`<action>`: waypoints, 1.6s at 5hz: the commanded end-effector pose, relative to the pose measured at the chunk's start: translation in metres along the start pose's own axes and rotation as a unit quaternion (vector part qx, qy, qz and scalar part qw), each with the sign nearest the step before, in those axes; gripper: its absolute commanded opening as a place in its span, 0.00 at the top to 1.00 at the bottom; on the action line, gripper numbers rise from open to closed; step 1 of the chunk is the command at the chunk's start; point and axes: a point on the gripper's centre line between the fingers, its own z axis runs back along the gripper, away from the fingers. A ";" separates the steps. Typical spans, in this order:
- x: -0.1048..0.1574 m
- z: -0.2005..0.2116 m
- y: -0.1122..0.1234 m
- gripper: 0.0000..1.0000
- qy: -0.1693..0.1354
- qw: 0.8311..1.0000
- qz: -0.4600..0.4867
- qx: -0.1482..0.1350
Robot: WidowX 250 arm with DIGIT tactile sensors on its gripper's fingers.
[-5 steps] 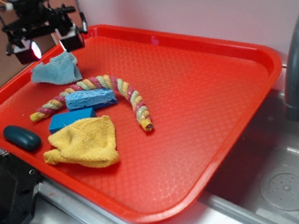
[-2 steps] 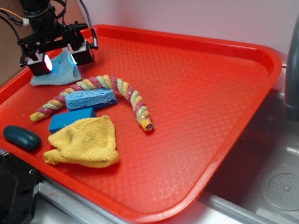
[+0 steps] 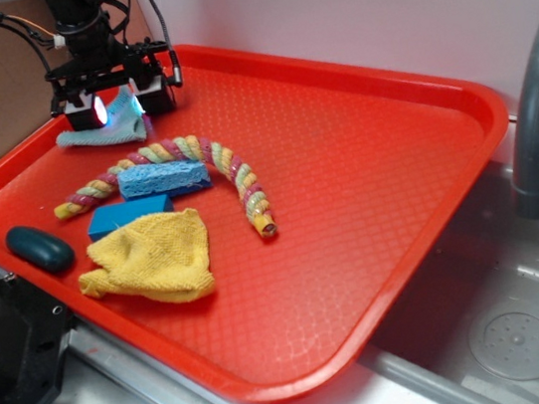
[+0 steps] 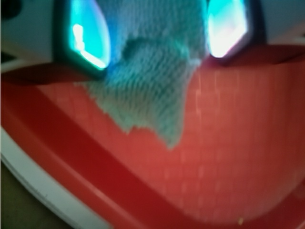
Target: Grab the blue cloth.
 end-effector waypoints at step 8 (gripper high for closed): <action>-0.061 0.236 -0.036 1.00 -0.064 0.978 -0.180 -0.086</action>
